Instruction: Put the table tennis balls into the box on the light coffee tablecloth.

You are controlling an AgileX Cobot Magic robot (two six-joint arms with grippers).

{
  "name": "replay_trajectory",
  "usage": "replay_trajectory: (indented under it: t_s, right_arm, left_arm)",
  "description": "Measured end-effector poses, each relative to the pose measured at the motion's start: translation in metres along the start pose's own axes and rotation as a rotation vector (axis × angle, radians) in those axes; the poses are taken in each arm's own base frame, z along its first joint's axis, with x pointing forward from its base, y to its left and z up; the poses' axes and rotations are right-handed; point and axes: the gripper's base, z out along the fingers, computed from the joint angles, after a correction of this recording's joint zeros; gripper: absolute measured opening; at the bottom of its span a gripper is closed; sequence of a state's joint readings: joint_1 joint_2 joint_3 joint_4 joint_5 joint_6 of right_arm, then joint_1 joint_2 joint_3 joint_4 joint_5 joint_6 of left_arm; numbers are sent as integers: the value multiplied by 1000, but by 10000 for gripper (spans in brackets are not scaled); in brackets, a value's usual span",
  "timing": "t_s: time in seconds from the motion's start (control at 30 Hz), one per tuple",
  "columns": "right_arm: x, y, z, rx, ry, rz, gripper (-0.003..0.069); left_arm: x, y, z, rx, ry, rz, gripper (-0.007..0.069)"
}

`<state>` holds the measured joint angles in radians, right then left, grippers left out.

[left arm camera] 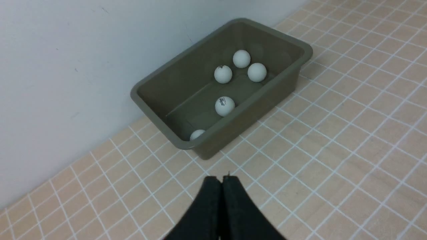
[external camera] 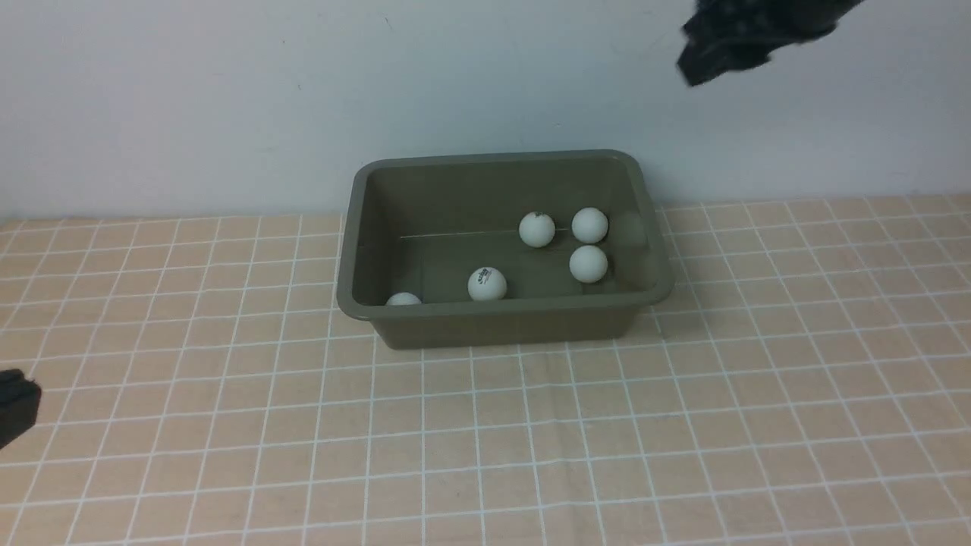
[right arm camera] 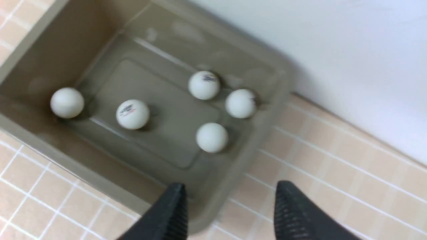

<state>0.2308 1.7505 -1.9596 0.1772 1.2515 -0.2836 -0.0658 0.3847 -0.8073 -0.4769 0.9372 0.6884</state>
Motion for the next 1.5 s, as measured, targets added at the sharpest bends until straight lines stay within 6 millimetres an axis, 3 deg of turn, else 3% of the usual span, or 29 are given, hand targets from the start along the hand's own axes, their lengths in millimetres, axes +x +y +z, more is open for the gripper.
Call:
replay_trajectory:
  t_s: [0.17, 0.37, 0.47, 0.53, 0.77, 0.9, 1.17, 1.3, 1.5]
  right_arm:
    - [34, -6, -64, 55, -34, 28, 218]
    - [92, 19, -125, 80, -91, 30, 195]
    - [119, 29, -137, 94, -139, 31, 193]
    - [147, 38, -143, 109, -179, 33, 193]
    - [237, 61, -128, 125, -207, 47, 193]
    - [274, 67, -112, 143, -252, 67, 193]
    - [293, 67, -94, 171, -327, 96, 165]
    - [296, 66, -87, 186, -350, 96, 107]
    - [302, 63, -75, 214, -395, 96, -5]
  left_arm:
    - [31, -14, -3, -3, 1, -50, -69]
    - [61, -29, -10, -22, -44, -109, -69]
    - [69, -33, -14, -51, -104, -140, -69]
    - [75, -34, -15, -80, -162, -162, -69]
    - [88, -27, 2, -129, -214, -279, -69]
    - [93, -17, 12, -207, -333, -362, -69]
    - [127, -1, 38, -380, -492, -477, -69]
    - [142, 2, 46, -423, -531, -564, -69]
    - [145, 3, 47, -429, -539, -592, -69]
